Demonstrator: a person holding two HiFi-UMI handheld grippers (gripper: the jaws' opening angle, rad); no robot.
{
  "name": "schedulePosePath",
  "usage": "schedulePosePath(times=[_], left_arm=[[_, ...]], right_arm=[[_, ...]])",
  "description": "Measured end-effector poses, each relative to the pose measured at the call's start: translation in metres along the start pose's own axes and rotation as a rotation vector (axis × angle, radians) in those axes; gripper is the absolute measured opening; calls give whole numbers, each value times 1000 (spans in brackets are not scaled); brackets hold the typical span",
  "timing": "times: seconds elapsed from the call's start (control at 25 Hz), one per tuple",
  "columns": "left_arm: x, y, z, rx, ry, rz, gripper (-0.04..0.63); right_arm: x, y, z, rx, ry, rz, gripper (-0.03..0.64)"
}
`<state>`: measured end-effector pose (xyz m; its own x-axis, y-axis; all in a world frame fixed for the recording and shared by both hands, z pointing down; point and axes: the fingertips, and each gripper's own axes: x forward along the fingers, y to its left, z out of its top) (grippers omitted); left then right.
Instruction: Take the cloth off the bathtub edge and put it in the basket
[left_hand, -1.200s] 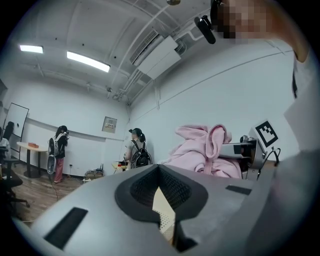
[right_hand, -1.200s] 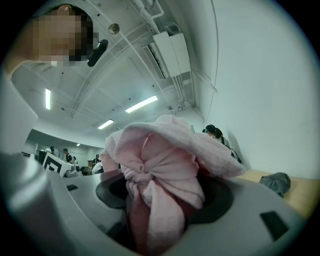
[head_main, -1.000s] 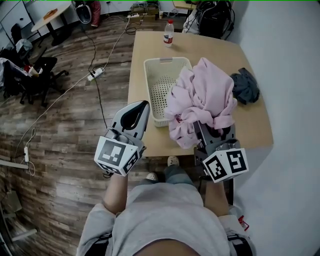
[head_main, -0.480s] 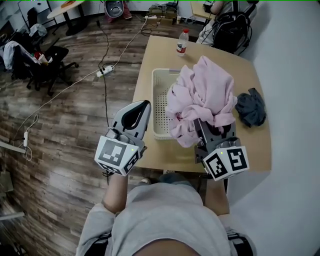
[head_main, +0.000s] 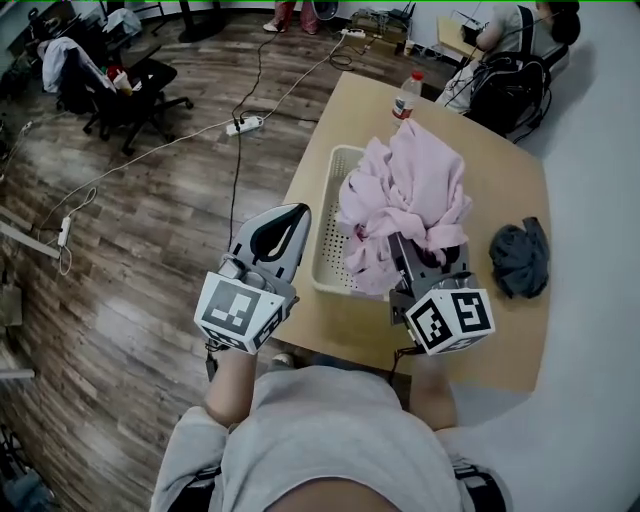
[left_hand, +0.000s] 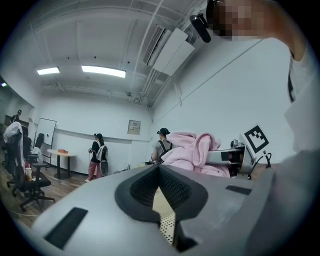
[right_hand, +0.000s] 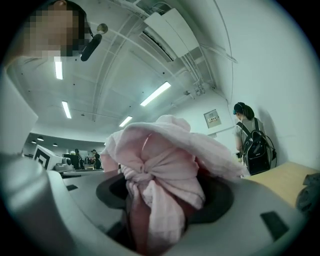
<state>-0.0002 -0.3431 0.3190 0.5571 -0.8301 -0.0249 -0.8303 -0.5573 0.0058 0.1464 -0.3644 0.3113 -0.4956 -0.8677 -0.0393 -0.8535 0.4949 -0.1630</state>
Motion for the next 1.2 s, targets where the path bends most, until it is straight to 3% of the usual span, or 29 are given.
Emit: schedulePosePath(times=[0.84,1.2], left_arm=[[20,20,-44,-47,126,158,-3],[18,31,-58,-66,164,197,-3]], right_arm=[[63,-47,-121,110,318,79,308],[73,-56,-185,173,499,57,308]])
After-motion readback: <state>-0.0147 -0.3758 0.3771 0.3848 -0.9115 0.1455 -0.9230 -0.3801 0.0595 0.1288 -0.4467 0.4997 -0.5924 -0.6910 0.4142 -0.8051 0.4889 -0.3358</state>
